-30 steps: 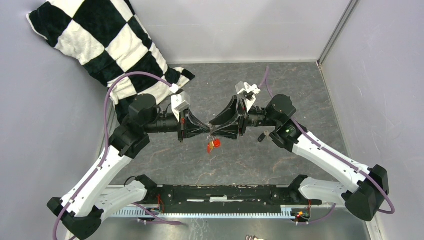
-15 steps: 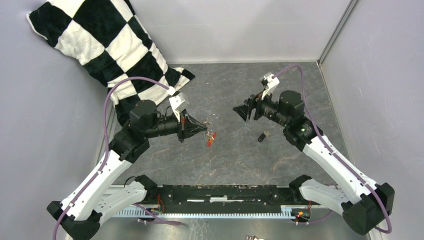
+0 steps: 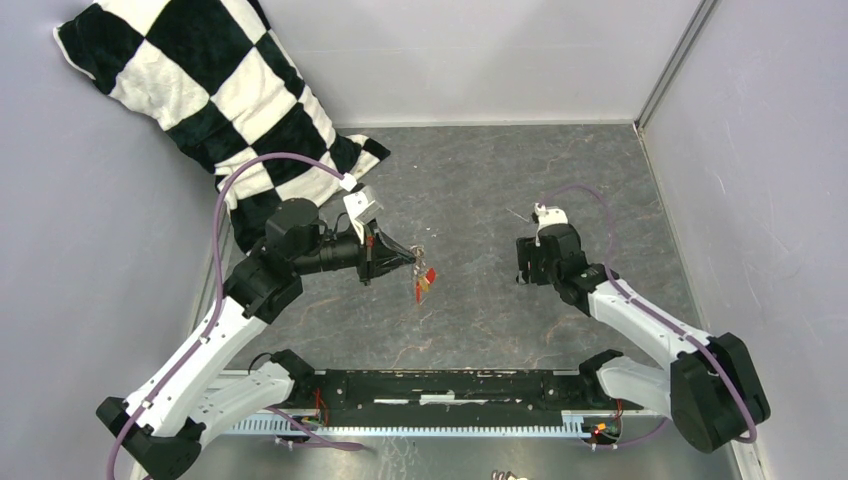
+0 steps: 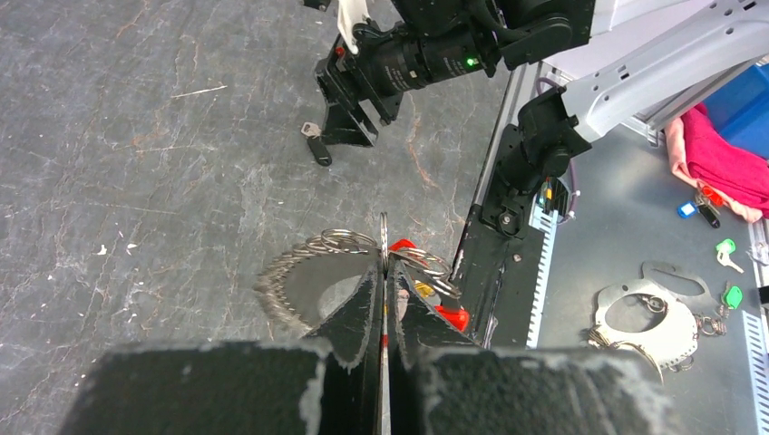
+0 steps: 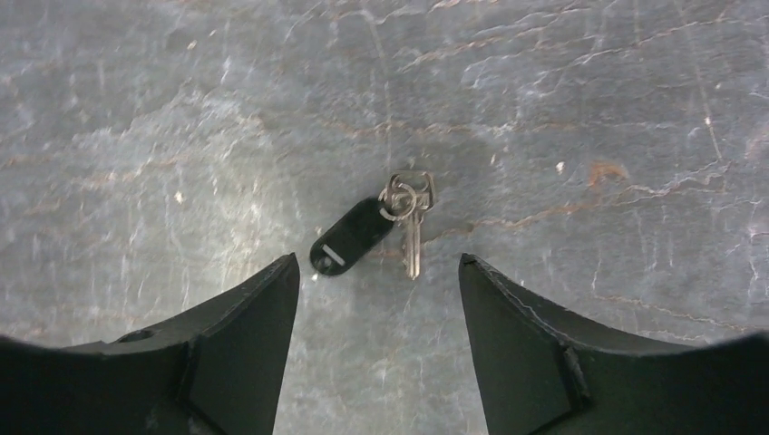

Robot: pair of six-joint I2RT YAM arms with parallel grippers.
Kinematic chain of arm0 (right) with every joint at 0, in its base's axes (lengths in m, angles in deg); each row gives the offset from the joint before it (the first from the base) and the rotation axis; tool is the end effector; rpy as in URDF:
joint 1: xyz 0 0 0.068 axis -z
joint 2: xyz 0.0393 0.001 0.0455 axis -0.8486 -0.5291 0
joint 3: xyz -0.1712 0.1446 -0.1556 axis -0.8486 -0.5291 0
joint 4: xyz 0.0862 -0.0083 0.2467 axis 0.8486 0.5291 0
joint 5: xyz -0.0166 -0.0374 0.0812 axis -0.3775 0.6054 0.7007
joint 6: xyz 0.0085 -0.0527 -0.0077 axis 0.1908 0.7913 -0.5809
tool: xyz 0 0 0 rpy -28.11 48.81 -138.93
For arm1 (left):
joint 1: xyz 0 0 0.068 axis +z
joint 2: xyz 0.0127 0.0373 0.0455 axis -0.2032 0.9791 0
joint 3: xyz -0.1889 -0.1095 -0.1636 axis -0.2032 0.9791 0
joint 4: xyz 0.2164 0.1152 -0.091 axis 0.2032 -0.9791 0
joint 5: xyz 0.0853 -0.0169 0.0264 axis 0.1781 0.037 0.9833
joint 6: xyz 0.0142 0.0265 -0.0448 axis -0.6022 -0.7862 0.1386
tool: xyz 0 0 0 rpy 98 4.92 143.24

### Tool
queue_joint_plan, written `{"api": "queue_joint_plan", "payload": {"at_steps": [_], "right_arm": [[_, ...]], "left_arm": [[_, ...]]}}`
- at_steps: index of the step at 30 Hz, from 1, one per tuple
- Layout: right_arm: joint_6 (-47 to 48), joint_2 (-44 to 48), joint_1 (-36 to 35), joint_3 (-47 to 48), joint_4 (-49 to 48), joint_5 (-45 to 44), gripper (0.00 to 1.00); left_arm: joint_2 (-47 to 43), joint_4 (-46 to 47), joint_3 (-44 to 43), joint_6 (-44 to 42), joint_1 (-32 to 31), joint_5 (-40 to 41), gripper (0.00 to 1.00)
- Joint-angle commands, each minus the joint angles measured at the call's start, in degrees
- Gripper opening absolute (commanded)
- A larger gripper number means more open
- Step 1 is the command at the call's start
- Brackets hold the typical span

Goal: Put the keys on the keyring

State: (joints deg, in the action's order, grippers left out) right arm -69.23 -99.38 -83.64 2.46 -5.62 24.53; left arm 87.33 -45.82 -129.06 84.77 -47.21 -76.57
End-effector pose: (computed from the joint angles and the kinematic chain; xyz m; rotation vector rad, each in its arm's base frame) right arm 0.1975 0.0871 0.1892 -0.1004 2.3530 0.1302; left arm 0.1364 -0.1230 0.3757 0.9176 1.6793 -1.0813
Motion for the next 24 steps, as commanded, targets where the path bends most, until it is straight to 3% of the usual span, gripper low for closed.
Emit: {"api": "queue_joint_plan", "payload": {"at_steps": [1, 14, 24], "right_arm": [[-2.27, -4.16, 0.87, 0.78, -5.98, -2.93, 0.7], [-5.43, -11.26, 2.09, 0.13, -12.27, -1.76, 0.55], [-7.02, -13.41, 3.91, -0.49, -12.65, 0.01, 0.51]], "left_arm": [[-0.04, 0.69, -0.63, -1.88, -0.11, -1.14, 0.02], [-0.24, 0.66, -1.31, -2.06, -0.11, 0.23, 0.02], [0.03, 0.95, -1.95, -2.26, -0.11, 0.45, 0.02]]}}
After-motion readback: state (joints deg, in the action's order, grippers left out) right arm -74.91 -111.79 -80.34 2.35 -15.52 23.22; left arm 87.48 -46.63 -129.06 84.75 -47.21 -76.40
